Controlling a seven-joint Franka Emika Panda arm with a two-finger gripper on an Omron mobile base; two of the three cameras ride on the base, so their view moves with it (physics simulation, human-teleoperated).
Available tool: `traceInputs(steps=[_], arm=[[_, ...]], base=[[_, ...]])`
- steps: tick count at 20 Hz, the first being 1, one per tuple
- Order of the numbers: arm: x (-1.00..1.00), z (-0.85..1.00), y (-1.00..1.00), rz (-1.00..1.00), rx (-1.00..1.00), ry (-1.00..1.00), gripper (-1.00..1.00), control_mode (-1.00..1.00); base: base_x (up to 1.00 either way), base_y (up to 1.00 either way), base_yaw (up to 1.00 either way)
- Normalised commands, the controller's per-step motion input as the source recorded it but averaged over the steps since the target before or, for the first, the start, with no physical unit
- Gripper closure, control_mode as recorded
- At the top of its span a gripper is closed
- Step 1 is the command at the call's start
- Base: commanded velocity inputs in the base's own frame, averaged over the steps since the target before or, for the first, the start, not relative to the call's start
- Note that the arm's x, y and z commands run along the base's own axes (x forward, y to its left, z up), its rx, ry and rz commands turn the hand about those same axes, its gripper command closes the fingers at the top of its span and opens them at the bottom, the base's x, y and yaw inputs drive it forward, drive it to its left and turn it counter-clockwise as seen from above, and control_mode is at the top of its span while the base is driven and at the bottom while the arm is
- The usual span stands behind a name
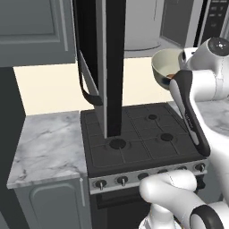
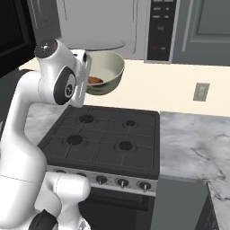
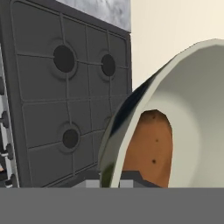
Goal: Pick the potato from the sink and place it in the bowl. Then pick the bowl and place it in the microwave. Then close the microwave door and press the start button.
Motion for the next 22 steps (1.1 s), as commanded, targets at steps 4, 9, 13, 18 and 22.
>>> traceInputs(steps=[4,9,13,18,22], arm=[[0.00,0.00,0.00,0.00,0.00,0.00,1.00,1.00],[-0.15,0.22,0.21,0.01,-0.01,-0.09,1.00,-1.00],[-0.03,0.72,0.38,0.02,-0.04,-0.10,1.00,-1.00],[0.31,0.81,0.27,0.04,0.00,0.00,1.00,-1.00],[0.88,0.58,0.15,0.03,0.00,0.08,1.00,-1.00]], base=[[-0.12,0.02,0.00],[0.00,0.00,0.00],[0.00,0.00,0.00],[0.00,0.00,0.00],[0.00,0.00,0.00]])
